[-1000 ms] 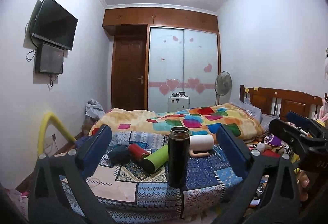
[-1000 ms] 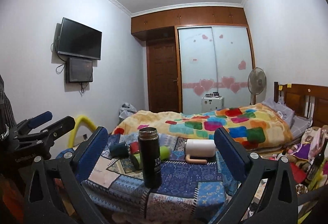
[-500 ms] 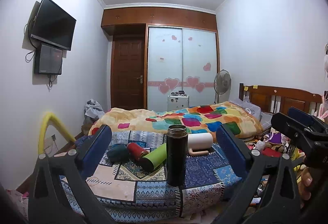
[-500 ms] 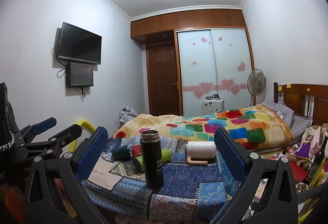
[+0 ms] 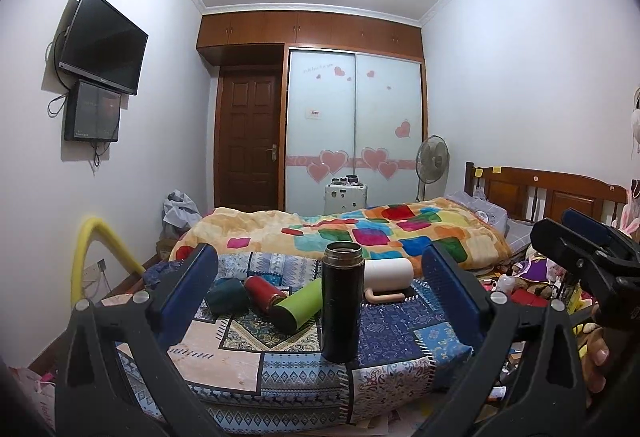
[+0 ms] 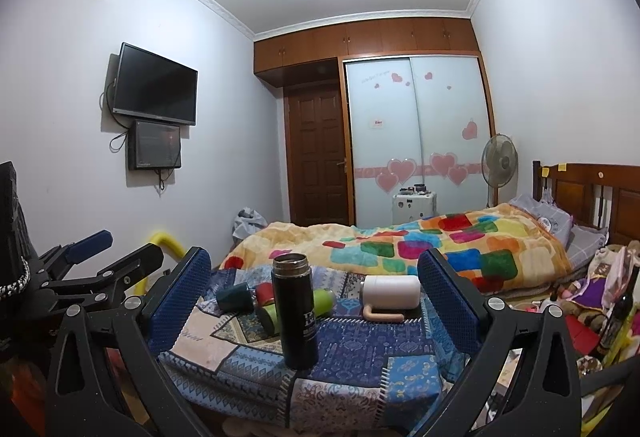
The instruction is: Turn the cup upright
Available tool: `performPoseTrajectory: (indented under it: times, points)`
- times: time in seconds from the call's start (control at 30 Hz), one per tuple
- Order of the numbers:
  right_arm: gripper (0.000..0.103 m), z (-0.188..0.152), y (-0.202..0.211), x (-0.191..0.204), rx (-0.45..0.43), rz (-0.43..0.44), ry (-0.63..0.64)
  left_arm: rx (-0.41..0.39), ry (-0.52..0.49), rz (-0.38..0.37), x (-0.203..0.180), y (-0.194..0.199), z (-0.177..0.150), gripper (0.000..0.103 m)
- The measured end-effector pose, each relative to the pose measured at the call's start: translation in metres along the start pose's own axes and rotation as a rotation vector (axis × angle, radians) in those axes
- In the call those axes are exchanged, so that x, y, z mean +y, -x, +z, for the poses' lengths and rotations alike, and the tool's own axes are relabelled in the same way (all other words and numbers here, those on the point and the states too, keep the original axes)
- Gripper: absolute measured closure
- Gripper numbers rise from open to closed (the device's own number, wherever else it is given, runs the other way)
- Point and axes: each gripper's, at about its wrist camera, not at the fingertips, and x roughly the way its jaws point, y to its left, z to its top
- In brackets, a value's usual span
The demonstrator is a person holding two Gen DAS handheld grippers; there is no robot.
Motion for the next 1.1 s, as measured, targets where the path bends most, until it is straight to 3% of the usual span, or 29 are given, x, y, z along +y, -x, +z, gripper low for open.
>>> performPoseTrajectory:
  times: [1.1]
  points:
    - [0.0,0.003,-0.005,-0.002,0.001,-0.012,0.0,0.027,0.012,-0.019,0.002,-0.011,-0.005,0.0]
